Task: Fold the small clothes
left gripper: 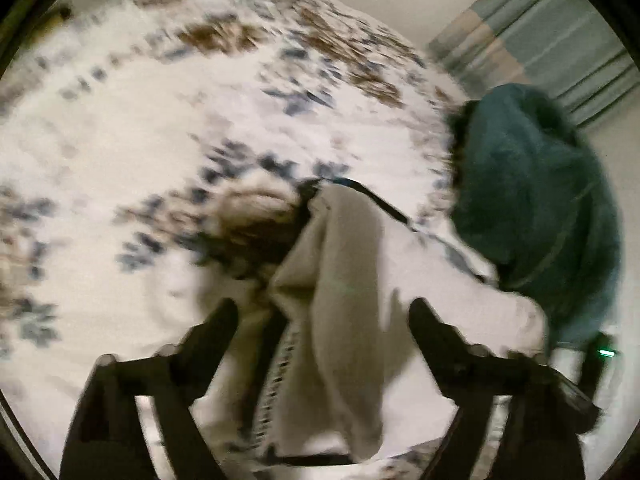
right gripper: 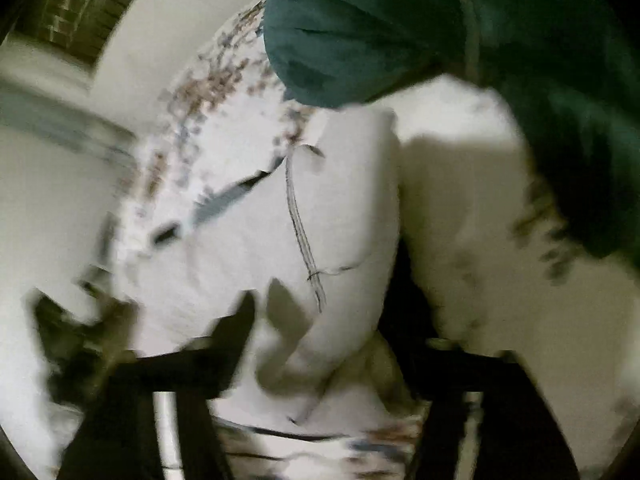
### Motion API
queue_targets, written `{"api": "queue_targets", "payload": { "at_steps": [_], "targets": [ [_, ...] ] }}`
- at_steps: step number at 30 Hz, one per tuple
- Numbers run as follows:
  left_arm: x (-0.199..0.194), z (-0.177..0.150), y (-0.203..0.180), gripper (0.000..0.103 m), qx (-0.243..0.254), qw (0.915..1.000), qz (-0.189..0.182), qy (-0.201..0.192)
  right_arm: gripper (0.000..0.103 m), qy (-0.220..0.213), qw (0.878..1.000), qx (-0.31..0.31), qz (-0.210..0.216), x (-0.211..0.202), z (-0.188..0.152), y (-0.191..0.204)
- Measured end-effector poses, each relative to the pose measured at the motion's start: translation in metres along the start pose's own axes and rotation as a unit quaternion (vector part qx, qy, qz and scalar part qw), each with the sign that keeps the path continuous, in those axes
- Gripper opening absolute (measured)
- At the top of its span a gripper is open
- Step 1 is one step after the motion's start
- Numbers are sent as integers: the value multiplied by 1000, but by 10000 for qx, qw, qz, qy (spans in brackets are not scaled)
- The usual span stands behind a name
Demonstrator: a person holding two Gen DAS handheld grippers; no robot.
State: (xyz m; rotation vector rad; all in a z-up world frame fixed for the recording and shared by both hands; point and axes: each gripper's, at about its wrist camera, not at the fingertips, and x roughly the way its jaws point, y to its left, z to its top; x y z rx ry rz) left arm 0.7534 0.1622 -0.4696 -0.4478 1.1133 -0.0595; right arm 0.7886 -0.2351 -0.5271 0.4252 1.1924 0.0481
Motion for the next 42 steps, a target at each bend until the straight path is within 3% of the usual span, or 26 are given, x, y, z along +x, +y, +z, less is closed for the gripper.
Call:
{"api": "queue_targets", "payload": {
  "at_steps": [1, 3, 4, 7, 12, 16, 24, 35, 42],
  "targets": [
    [-10, -6, -9, 89, 155, 9985, 490, -211, 80, -134, 9983, -237, -522, -6, -5, 8],
    [-21, -17, -23, 98, 425, 9932, 953, -513, 95, -223, 9900, -625, -1247, -13, -18, 19],
    [-24, -21, -26, 103, 493, 9917, 1022, -605, 103, -231, 9877, -717, -1368, -19, -29, 20],
    [-35, -38, -47, 103, 764, 9855, 1345, -696, 103, -292, 9799, -954, -1726, -32, -42, 33],
    [-52, -58, -72, 103, 1001, 9835, 1436, -463, 103, -355, 9763, -1091, -1836, -78, -70, 40],
    [-88, -79, -97, 103, 1237, 9788, 1527, -575, 103, -671, 9707, -1243, -1943, -136, -92, 54],
    [-194, -143, -149, 103, 1599, 9717, 1532, -823, 103, -1462, 9568, -1425, -2070, -271, -148, 71],
    [-356, -205, -195, 103, 1600, 9706, 1256, -1290, 103, -2258, 9476, -1483, -1706, -477, -220, 96],
    [-432, -238, -216, 103, 1637, 9651, 1236, -1626, 103, -2659, 9344, -1776, -1571, -578, -272, 111]
  ]
}}
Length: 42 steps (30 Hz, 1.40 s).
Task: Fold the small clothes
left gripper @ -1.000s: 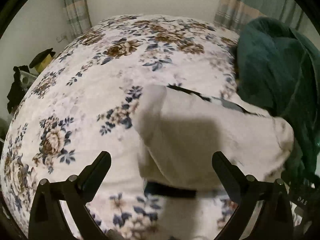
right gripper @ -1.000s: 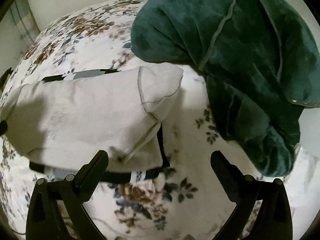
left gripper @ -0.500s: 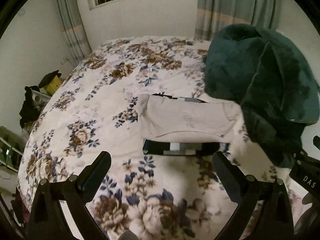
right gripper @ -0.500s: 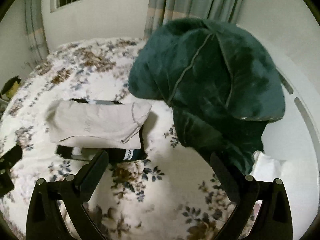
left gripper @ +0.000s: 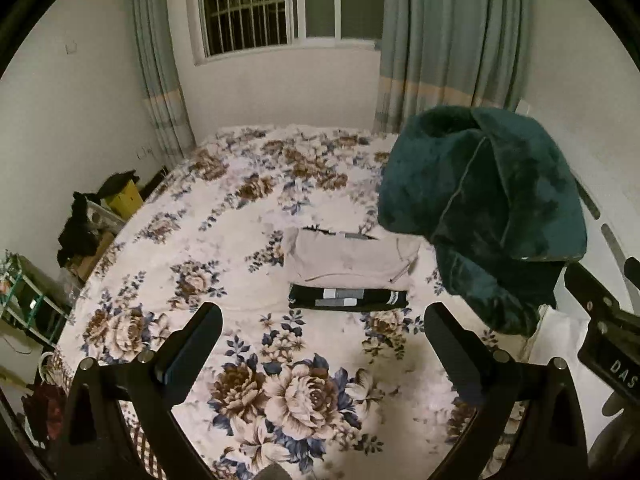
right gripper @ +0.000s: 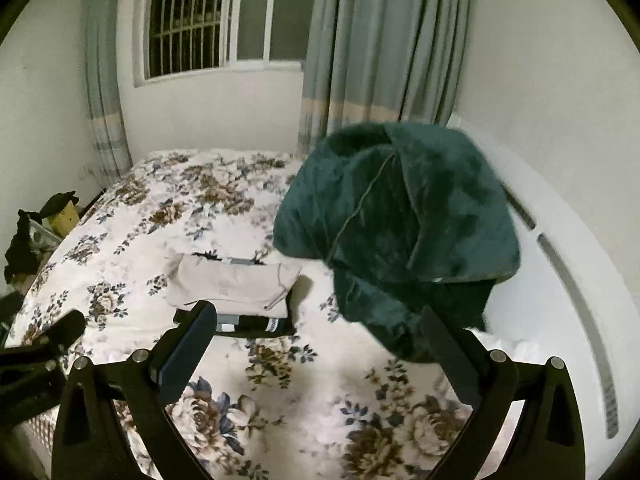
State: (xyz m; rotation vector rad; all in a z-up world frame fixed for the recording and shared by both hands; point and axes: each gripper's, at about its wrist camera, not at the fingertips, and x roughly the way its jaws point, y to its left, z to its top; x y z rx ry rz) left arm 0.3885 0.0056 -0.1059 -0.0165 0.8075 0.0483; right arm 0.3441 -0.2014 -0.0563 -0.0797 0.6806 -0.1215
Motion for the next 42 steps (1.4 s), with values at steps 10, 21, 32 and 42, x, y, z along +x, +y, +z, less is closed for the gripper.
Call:
{"api": "queue_targets", "payload": {
  "at_steps": [10, 21, 32, 42],
  "targets": [
    [-80, -8, -2, 103, -4, 9993, -47, -380, 103, -448, 9990, 66, 66, -108, 1, -24],
    [-101, -21, 1, 103, -24, 9988, -79, -486, 103, -541, 9985, 52, 95, -148, -8, -28],
    [-113, -22, 3, 103, -59, 9981, 35, -615, 103, -533, 9984, 12, 211, -153, -10, -29],
    [-114, -23, 3, 103, -71, 9980, 40, -629, 103, -470, 9985, 9, 263, -151, -7, -27]
  ]
}}
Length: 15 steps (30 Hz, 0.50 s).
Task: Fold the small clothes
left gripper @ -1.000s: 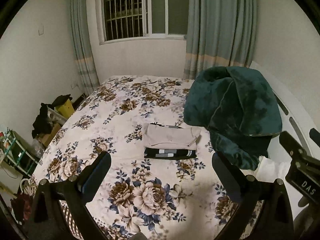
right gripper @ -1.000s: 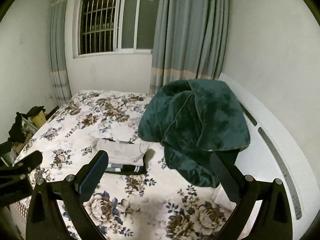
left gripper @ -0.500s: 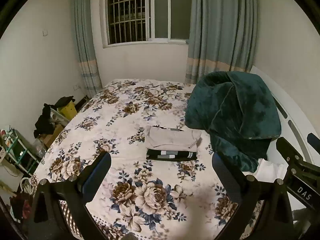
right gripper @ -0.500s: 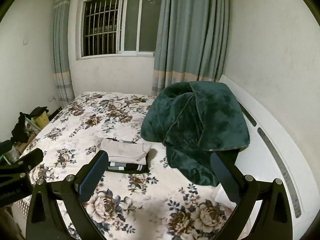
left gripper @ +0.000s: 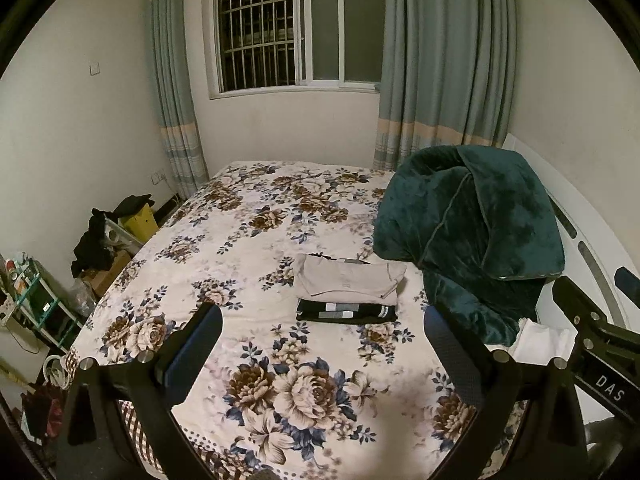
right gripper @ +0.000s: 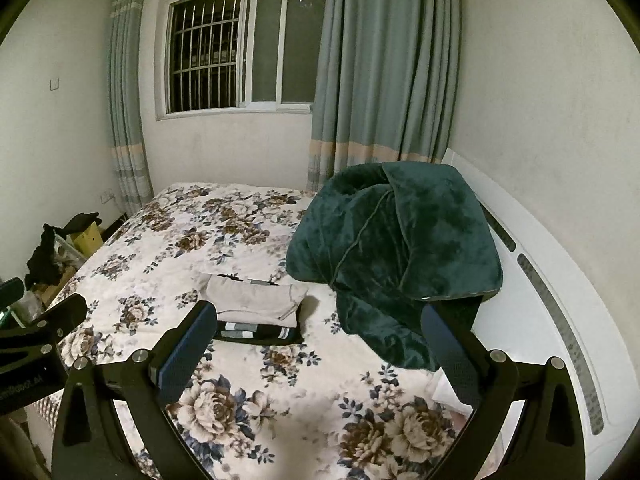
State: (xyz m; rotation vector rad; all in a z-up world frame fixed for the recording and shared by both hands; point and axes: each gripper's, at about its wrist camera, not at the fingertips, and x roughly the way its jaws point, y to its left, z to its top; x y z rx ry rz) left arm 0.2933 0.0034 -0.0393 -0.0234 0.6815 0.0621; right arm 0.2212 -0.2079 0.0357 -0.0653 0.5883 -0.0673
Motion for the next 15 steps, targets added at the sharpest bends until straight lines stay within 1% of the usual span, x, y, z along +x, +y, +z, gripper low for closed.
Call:
{"api": "queue_targets", "payload": {
  "at_steps": [8, 10, 15],
  "targets": [
    [-4, 0, 1, 103, 28, 10000, -70, -23, 103, 51, 10000, 16, 52, 2, -1, 1],
    [-4, 1, 1, 103, 29, 9999, -131, -4, 103, 89, 9999, 31, 66, 2, -3, 1],
    [1, 5, -4, 103, 131, 9998, -130, 49, 103, 115, 9999, 36, 63, 7, -7, -4]
  ]
}}
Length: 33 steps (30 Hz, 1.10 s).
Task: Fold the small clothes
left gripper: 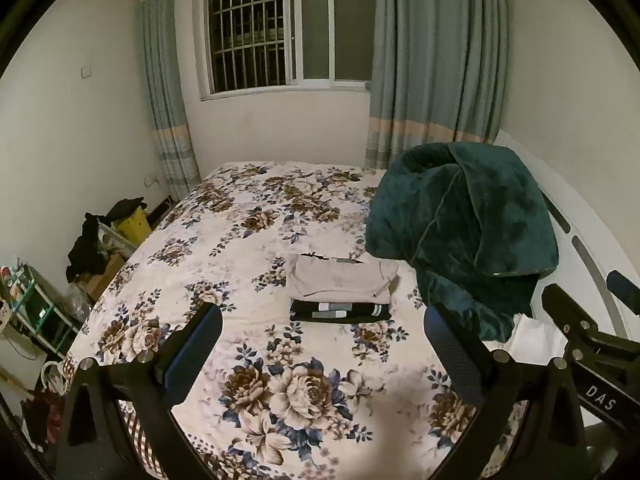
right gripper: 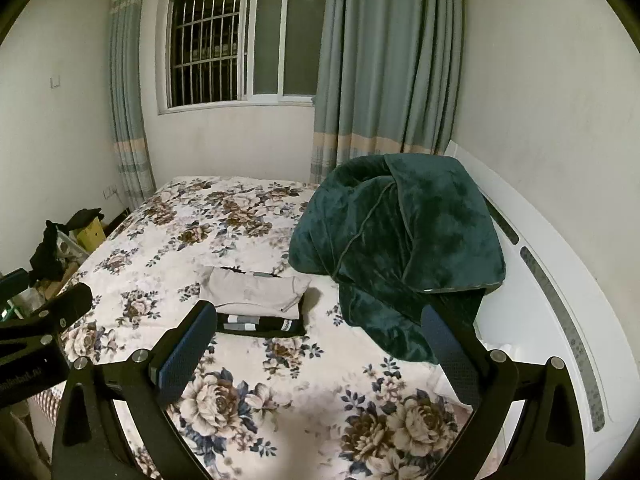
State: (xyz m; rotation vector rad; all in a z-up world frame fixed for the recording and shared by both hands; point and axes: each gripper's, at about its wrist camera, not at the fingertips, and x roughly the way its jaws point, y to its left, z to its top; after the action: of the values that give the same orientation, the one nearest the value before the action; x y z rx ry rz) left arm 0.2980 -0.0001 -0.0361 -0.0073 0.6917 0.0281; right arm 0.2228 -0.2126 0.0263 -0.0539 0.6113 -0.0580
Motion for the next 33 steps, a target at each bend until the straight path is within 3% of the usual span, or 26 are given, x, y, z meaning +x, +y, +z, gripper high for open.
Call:
{"api": "queue_targets", "payload": {
  "at_steps": [33],
  "targets": [
    [-2, 2, -3, 103, -35, 10000, 80, -19, 103, -33, 10000, 12, -7, 3, 4, -2]
  ]
}}
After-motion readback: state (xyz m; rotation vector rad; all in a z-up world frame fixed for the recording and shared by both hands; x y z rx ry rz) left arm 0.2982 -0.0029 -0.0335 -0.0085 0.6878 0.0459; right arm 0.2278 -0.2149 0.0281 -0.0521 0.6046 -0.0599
